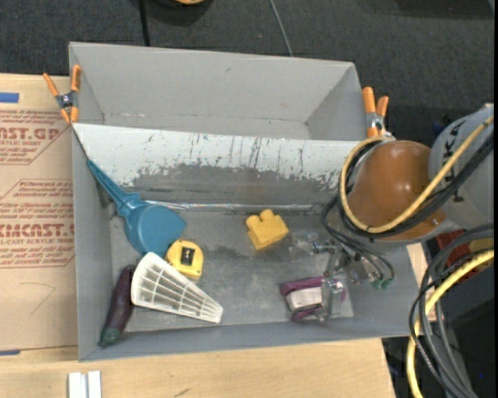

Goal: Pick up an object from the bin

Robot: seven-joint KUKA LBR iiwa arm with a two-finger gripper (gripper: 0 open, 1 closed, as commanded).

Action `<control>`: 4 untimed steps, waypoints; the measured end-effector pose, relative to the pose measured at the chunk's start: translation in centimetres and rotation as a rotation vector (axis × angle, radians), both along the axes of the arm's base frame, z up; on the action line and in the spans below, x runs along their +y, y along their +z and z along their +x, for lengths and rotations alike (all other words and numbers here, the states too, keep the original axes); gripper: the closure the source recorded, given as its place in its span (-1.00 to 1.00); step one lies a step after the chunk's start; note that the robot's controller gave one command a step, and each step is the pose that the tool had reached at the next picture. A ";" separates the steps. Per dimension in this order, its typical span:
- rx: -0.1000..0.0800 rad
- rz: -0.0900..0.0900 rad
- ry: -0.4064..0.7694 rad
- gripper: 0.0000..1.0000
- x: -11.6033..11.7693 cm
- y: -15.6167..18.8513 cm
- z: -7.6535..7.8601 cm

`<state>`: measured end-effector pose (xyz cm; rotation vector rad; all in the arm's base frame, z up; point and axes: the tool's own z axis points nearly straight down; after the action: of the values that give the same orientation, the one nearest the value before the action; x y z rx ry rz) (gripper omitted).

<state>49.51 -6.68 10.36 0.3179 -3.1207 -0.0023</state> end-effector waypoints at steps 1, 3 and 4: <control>-0.007 0.001 0.036 -1.00 0.4 -0.3 -1.4; -0.024 -0.001 0.255 1.00 -0.5 -3.2 -0.9; -0.024 -0.001 0.255 1.00 -0.5 -3.2 -0.9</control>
Offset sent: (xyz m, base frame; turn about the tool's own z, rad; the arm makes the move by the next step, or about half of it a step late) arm -0.0152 -0.0144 -0.0336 -0.2536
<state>48.59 -7.20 7.19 0.7172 -3.0785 0.0036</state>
